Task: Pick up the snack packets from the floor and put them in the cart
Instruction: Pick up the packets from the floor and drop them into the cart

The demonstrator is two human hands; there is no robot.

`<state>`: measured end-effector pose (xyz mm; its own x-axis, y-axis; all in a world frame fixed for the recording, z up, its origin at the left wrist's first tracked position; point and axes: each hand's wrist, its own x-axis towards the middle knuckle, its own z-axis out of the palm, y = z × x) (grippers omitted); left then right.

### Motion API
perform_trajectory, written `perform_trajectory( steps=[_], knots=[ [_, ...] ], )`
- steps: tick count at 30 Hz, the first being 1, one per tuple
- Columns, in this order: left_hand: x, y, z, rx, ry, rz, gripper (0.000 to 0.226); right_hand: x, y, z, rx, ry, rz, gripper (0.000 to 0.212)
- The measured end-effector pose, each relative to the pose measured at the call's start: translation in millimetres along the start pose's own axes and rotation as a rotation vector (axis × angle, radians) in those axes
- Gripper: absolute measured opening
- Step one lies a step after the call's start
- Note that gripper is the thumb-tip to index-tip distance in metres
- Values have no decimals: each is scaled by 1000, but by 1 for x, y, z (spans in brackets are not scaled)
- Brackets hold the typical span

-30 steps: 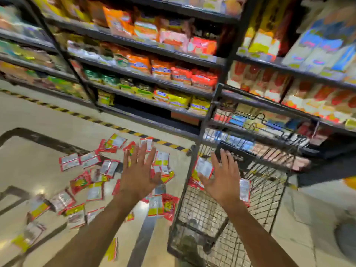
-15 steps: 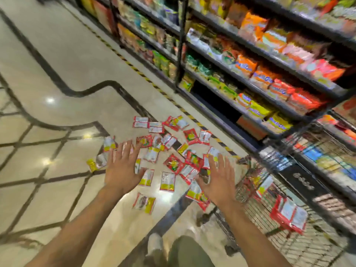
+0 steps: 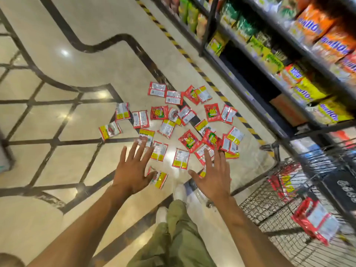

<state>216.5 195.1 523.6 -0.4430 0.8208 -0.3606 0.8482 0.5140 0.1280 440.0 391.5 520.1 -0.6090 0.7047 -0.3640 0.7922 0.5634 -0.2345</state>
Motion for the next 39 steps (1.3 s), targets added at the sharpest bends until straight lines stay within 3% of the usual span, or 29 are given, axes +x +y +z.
perform_trajectory(
  steps=[7, 12, 20, 26, 31, 34, 39],
  knots=[
    [93, -4, 72, -58, -81, -59, 89, 81, 20, 69, 47, -62, 35, 102],
    [173, -24, 162, -99, -100, -115, 88, 151, 36, 157, 128, -88, 106, 107],
    [294, -82, 402, -275, -263, -254, 88, 259, 77, 387, 234, -219, 264, 112],
    [354, -131, 579, -332, -378, -355, 94, 312, 113, 549, 436, -274, 468, 95],
    [394, -161, 664, -478, -242, -561, 103, 352, 135, 639, 557, -192, 705, 94],
    [410, -157, 671, -507, -99, -671, 105, 364, 142, 665, 548, -116, 793, 93],
    [420, -151, 671, -1017, -50, -774, 75, 373, 137, 672, 787, -60, 857, 62]
  ],
)
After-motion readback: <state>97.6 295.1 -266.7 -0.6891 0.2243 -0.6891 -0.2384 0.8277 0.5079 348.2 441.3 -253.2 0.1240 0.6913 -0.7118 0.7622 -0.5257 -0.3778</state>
